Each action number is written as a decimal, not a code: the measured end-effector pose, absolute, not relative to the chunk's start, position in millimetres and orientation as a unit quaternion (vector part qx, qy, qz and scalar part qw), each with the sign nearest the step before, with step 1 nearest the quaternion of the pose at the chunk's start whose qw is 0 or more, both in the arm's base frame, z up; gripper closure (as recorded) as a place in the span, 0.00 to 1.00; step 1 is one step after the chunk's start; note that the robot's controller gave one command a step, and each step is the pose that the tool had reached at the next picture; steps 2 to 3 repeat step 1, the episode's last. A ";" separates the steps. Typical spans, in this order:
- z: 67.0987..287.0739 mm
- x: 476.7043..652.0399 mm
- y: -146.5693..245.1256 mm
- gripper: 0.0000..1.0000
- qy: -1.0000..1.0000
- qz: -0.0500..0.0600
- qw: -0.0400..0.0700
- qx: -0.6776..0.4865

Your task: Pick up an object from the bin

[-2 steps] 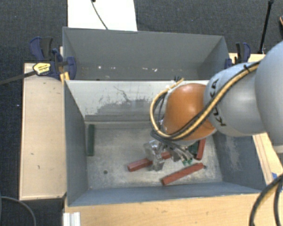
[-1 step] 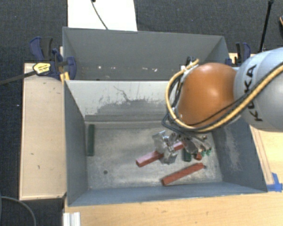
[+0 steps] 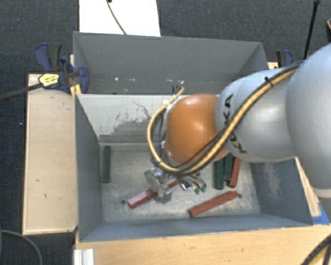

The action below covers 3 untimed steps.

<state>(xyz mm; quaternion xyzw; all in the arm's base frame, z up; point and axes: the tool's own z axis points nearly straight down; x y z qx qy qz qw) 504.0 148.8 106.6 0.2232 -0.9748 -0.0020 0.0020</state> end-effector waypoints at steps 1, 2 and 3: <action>230.9 515.9 146.6 1.00 -0.976 0.000 -0.006 0.217; 230.9 515.9 146.6 1.00 -0.976 0.000 -0.006 0.217; 230.9 515.9 146.6 1.00 -0.976 0.000 -0.006 0.217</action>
Offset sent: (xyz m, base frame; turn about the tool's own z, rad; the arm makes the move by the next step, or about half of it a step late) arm 0.0093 -0.0029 0.1193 0.0096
